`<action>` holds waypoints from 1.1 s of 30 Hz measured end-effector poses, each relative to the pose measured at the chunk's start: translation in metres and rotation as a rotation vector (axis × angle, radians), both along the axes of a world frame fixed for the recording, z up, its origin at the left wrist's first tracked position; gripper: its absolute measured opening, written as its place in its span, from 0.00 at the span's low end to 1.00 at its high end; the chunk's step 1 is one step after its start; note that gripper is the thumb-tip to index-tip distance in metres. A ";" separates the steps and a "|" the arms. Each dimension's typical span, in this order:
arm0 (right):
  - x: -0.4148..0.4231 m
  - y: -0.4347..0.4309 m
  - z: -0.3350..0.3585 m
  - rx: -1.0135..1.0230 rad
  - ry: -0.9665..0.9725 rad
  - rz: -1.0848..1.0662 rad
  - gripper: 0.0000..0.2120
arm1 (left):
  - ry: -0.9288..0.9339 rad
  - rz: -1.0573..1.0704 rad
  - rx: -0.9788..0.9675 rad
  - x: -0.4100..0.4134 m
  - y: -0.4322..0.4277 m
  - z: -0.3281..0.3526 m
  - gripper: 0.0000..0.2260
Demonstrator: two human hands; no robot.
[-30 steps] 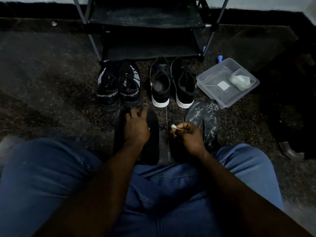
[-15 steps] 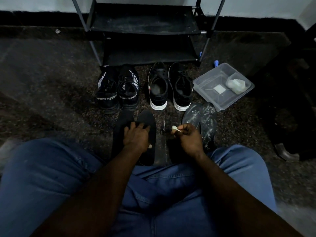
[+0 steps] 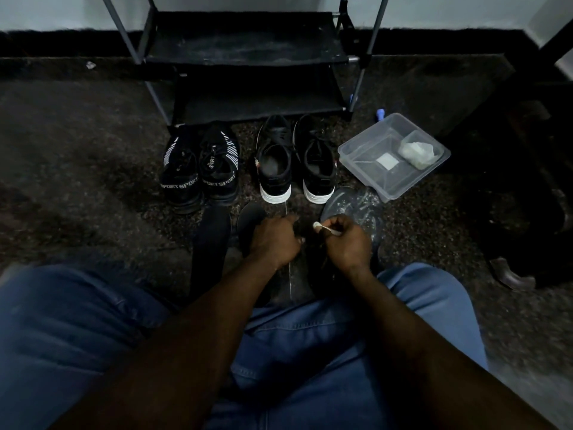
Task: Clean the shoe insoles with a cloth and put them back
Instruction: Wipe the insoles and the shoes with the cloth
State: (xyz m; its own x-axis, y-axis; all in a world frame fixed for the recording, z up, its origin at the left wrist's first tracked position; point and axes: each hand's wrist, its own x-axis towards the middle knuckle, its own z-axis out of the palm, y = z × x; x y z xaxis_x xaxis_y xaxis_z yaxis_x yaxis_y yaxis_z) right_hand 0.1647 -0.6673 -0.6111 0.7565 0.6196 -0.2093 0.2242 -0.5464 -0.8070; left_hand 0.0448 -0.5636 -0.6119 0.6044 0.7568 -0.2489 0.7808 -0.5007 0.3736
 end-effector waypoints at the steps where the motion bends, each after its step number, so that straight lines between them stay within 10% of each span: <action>1: 0.005 0.000 0.001 -0.023 -0.012 -0.006 0.09 | -0.041 0.025 -0.047 0.008 0.000 -0.001 0.21; 23: 0.070 0.005 -0.018 -0.027 0.076 -0.123 0.08 | 0.014 0.305 -0.162 0.122 0.014 -0.032 0.17; 33: 0.066 0.001 -0.014 0.031 0.112 -0.139 0.03 | -0.438 0.584 -0.688 0.105 0.003 -0.019 0.06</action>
State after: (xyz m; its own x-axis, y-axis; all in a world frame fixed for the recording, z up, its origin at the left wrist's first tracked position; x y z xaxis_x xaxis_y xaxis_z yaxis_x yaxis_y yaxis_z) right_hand 0.2303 -0.6660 -0.6247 0.8083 0.5183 -0.2794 0.0564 -0.5404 -0.8395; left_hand 0.1498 -0.5609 -0.6307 0.3271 0.7391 -0.5888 0.5596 0.3506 0.7510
